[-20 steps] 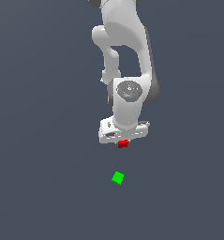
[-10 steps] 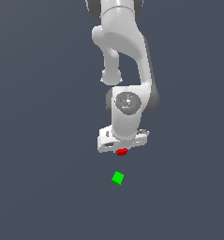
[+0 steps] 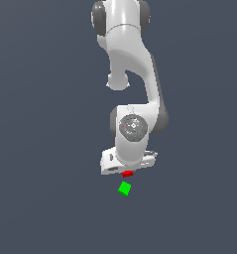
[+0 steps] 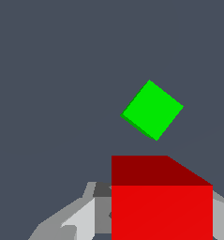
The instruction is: Stack the red cube on top of the green cube.
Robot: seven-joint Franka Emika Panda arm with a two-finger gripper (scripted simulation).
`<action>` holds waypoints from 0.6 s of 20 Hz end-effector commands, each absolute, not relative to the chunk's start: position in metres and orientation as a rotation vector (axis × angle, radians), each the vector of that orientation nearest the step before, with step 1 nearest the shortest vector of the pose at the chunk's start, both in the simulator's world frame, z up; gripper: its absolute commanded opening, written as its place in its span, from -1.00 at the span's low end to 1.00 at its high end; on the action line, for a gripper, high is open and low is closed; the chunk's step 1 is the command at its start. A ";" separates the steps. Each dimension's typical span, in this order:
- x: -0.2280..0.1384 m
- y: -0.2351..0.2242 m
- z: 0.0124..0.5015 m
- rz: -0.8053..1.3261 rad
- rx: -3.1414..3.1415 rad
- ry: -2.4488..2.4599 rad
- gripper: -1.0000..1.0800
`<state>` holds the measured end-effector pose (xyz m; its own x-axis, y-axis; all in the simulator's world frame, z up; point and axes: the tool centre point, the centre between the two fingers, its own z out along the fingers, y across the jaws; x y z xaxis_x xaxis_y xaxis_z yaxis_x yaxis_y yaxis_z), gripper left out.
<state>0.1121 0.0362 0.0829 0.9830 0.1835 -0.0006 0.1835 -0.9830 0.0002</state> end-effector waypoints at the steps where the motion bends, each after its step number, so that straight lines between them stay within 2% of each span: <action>1: 0.123 0.035 0.079 0.001 3.128 0.290 -1.00; 12: 0.156 0.030 0.066 0.001 3.128 0.290 -1.00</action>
<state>0.1519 0.0303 0.0670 0.9830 0.1835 -0.0008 0.1835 -0.9830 0.0002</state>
